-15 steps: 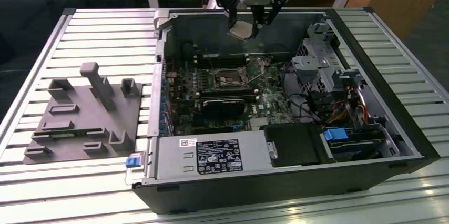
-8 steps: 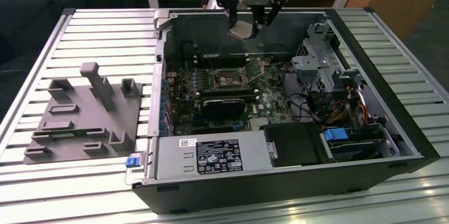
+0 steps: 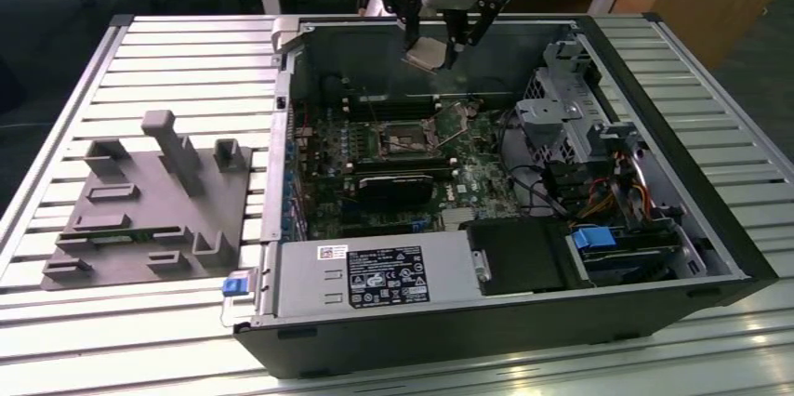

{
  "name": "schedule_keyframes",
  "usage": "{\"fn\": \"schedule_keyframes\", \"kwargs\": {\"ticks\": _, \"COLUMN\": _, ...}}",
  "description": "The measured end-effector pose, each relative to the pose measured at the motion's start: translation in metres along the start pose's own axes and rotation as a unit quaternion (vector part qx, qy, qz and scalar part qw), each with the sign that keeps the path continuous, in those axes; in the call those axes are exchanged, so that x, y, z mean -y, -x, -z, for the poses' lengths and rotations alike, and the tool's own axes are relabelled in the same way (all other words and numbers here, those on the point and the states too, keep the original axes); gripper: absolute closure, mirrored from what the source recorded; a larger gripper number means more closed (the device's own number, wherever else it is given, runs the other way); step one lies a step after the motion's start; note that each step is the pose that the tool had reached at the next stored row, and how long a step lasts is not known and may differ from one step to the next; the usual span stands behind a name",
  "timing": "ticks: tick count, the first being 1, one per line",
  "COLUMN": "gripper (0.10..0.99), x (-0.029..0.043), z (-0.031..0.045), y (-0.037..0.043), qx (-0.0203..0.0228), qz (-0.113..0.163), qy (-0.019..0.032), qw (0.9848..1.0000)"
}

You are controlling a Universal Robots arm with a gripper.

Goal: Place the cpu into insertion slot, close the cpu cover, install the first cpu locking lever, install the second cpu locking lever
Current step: 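Place the cpu into insertion slot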

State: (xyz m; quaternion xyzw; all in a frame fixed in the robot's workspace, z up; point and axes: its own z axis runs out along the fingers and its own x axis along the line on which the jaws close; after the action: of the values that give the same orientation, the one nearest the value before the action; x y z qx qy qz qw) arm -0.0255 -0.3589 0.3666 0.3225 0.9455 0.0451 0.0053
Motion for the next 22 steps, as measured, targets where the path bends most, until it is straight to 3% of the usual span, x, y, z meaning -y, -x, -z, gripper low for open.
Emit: {"fn": "schedule_keyframes", "kwargs": {"ticks": 22, "gripper": 0.545, "x": 0.0, "z": -0.0003, "y": 0.0, "qx": 0.0014, "qz": -0.016, "qy": 0.0003, "qw": 0.9999}}
